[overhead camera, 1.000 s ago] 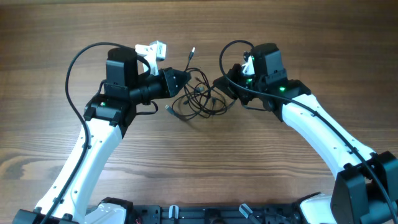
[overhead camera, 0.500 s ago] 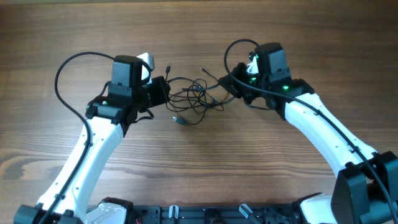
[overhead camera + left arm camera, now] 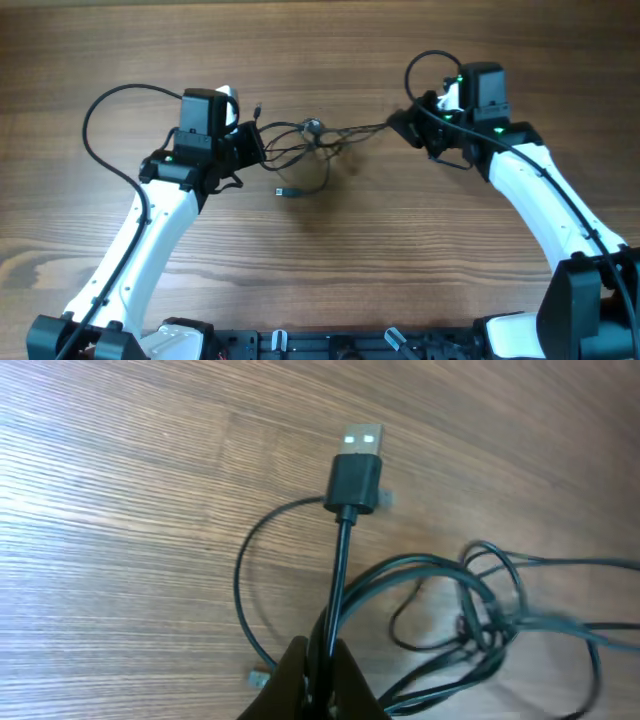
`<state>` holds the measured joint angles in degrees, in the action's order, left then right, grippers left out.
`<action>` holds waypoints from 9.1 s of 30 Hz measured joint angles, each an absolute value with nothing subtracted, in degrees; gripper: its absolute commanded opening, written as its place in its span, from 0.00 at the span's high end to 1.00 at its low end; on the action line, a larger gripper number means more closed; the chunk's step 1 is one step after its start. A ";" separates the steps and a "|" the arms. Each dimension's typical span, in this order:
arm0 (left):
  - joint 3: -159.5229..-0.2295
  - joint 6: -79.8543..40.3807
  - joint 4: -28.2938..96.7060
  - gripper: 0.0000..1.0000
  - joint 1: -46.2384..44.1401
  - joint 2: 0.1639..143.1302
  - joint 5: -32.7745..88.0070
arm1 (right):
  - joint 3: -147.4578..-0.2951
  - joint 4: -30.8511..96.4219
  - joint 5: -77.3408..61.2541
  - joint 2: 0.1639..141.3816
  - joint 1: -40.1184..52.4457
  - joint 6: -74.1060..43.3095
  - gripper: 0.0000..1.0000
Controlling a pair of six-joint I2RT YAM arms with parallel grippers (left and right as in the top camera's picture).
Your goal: Untangle cables
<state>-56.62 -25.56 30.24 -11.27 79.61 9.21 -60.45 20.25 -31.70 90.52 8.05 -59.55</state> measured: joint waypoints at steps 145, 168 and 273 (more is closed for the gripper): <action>-56.62 -20.60 25.47 0.96 -6.07 79.72 31.11 | -61.78 45.43 7.99 90.15 13.47 -39.29 0.35; -56.62 -20.64 19.29 0.96 -11.88 79.72 34.15 | -66.81 33.95 -28.84 86.78 23.75 -1.56 0.39; -57.84 -22.44 15.20 0.96 -15.75 73.54 27.92 | -66.81 24.62 -13.30 96.73 26.48 -16.62 0.27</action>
